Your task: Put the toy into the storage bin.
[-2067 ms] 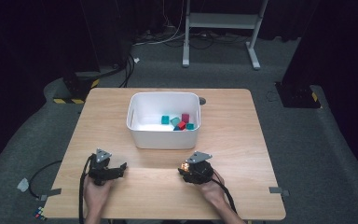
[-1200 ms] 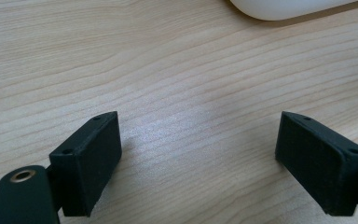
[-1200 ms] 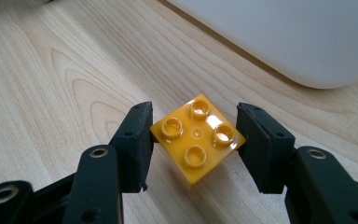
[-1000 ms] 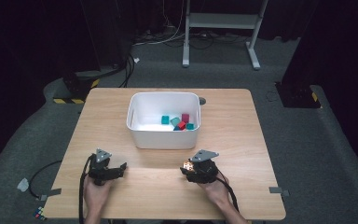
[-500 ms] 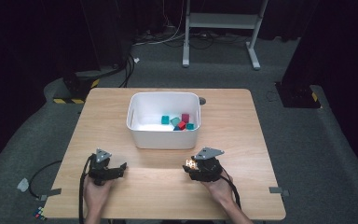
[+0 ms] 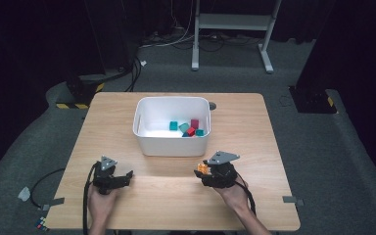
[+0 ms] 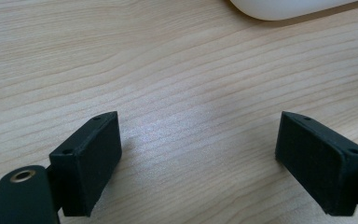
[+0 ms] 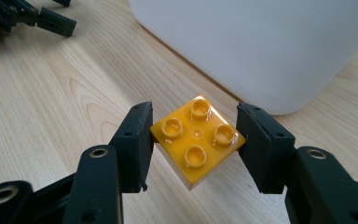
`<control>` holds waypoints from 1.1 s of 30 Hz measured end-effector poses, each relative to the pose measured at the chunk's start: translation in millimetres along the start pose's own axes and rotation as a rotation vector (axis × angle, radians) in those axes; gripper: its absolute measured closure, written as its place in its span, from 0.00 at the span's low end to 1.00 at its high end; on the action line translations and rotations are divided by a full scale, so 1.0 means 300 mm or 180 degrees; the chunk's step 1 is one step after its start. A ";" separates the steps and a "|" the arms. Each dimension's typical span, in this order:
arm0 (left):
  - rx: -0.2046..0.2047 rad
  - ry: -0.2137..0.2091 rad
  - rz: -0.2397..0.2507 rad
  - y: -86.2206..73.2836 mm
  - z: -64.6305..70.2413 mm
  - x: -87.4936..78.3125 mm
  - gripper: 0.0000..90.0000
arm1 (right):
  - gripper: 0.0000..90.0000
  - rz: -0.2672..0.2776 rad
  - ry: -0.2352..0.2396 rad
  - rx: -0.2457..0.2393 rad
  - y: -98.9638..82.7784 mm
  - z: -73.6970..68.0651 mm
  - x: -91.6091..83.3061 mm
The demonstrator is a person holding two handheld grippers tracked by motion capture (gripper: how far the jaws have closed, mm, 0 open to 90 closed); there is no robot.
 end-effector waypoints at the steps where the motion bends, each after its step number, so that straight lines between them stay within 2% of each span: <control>1: 0.0000 0.0000 0.0000 0.000 0.000 0.000 0.16 | 0.53 0.0000 0.0000 0.0000 0.000 0.000 0.000; 17: -0.0001 0.0000 0.0001 0.000 0.000 0.000 0.16 | 0.53 0.0100 -0.0019 0.0024 0.058 0.038 -0.045; 33: -0.0001 0.0000 0.0001 0.000 0.000 0.000 0.16 | 0.53 0.0293 -0.0020 0.0037 0.131 0.064 -0.100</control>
Point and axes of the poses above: each handheld gripper's, and its own axes: x roughly forward along the jaws, y roughly out of its top, z roughly to its right, the point moved 3 cm from there along x, roughly forward along the jaws, and after that the axes turned 10 degrees about z, right-handed, at the moved point
